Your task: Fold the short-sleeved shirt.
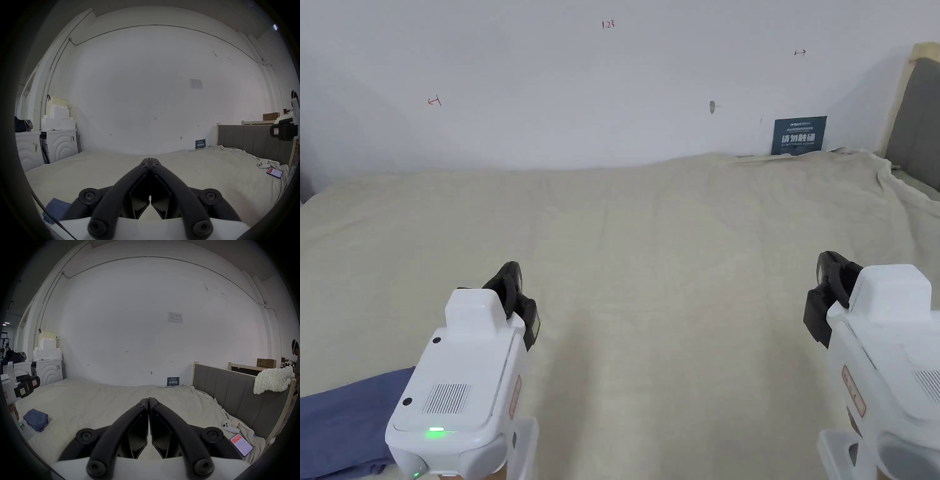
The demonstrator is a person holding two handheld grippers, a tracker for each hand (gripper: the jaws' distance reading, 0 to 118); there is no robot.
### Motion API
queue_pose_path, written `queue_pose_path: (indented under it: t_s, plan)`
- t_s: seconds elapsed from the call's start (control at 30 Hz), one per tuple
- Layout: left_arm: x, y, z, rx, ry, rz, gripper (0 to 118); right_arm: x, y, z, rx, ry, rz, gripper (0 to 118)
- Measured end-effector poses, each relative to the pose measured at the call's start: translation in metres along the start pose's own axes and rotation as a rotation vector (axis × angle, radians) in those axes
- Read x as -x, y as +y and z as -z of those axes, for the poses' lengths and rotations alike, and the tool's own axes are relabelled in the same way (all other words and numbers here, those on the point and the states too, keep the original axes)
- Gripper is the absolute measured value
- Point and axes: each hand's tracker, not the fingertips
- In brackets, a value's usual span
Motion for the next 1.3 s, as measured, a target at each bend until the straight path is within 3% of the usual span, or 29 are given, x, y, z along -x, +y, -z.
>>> queue_pose_path:
  t_s: [0.6,0.67,0.7,0.73,0.83,0.9,1.3]
  plan:
    - [0.003,0.002,0.0,0.005,-0.006,-0.023,0,0.001,0.003,0.0,0.002,0.004,-0.006,0]
    - [0.004,0.002,0.0,0.004,-0.004,-0.033,16,0.002,0.003,-0.001,-0.006,-0.005,-0.005,1]
    - [0.004,0.002,0.001,0.009,-0.004,-0.036,30,0.001,0.003,-0.001,-0.008,-0.005,-0.003,5]
    - [0.005,0.002,0.001,0.016,-0.004,-0.038,57,0.001,0.003,-0.002,-0.009,-0.002,0.004,22]
    - [0.006,0.001,0.004,0.035,-0.012,-0.043,116,-0.001,0.005,-0.002,-0.006,0.002,0.015,93]
    - [0.008,0.0,0.002,0.029,-0.019,-0.049,118,-0.001,0.005,-0.002,-0.012,-0.002,0.012,103]
    - [0.011,0.001,-0.001,0.013,0.015,-0.057,118,-0.002,0.005,-0.002,-0.018,-0.007,0.017,103]
